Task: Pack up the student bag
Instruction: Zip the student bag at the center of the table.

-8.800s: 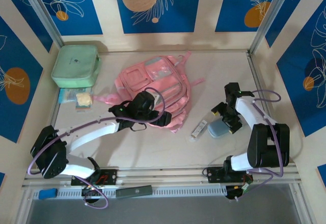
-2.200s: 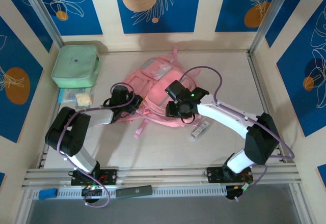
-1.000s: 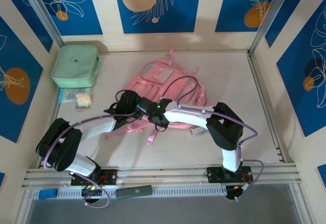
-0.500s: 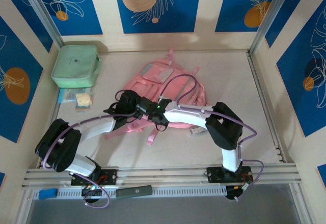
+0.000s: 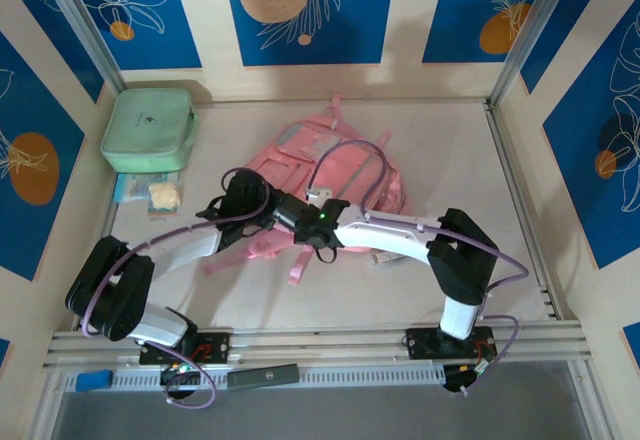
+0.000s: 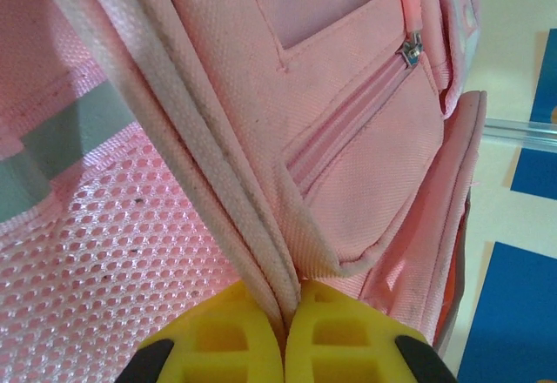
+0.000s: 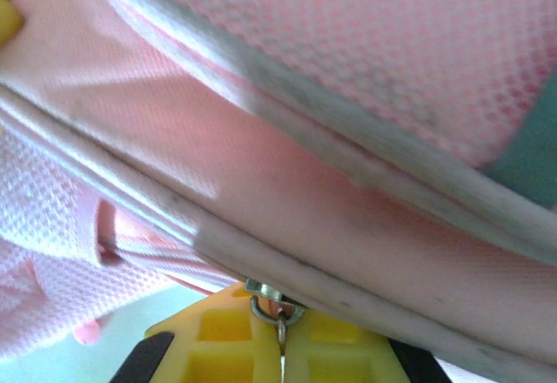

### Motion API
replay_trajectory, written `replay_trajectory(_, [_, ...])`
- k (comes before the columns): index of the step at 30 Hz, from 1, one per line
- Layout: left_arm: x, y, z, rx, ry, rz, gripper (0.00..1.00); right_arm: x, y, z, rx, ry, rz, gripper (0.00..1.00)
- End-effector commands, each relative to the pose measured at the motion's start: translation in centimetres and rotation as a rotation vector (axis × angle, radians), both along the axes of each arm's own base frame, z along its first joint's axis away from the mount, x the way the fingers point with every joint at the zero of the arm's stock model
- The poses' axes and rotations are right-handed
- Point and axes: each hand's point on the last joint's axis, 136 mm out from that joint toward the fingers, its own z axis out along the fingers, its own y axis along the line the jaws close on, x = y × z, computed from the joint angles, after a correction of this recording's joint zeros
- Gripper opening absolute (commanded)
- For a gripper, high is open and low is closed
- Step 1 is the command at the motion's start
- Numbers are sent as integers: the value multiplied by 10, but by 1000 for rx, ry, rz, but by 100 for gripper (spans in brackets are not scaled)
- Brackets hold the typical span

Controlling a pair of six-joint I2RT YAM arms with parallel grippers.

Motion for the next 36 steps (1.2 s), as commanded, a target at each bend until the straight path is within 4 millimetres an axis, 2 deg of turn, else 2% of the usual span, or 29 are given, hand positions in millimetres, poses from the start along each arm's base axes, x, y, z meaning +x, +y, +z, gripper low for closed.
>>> replay_trajectory(1, [25, 26, 17, 64, -55, 24, 0, -11, -32, 4, -81, 49, 61, 0])
replay_trajectory(5, [43, 45, 16, 71, -60, 33, 0, -20, -64, 4, -93, 90, 41, 0])
replay_trajectory(7, [51, 55, 16, 84, -53, 22, 0, -24, -70, 7, -101, 91, 103, 0])
replay_trajectory(11, [67, 69, 17, 112, -66, -37, 0, -28, -96, 11, -133, 108, 114, 0])
replay_trajectory(13, [77, 67, 20, 103, -76, -80, 0, -24, -90, 18, -73, 84, 156, 0])
replay_trajectory(16, [91, 56, 29, 86, -118, -143, 0, -22, -57, 38, -12, 21, 280, 0])
replay_trajectory(17, [93, 52, 33, 78, -134, -168, 10, -23, -44, 44, -9, 4, 322, 0])
replay_trajectory(18, [93, 49, 37, 68, -148, -187, 26, -23, -32, 51, 0, -9, 350, 0])
replay_trajectory(19, [92, 47, 41, 61, -163, -198, 35, -23, -24, 54, 12, -8, 364, 0])
replay_trajectory(23, [72, 45, 48, 26, -199, -224, 54, -17, -10, 52, 74, 33, 329, 0])
replay_trajectory(27, [32, 53, 36, -5, -132, -176, 63, -17, -1, 47, 82, 35, 353, 0])
replay_trajectory(29, [11, 56, 38, -6, -125, -152, 69, -20, 2, 45, 76, 33, 364, 0])
replay_trajectory(31, [-10, 59, 38, 13, -99, -108, 72, -23, 4, 43, 79, 43, 366, 0])
replay_trajectory(36, [-45, 44, 34, 11, -91, -11, 76, -27, 3, 38, 75, 57, 361, 0])
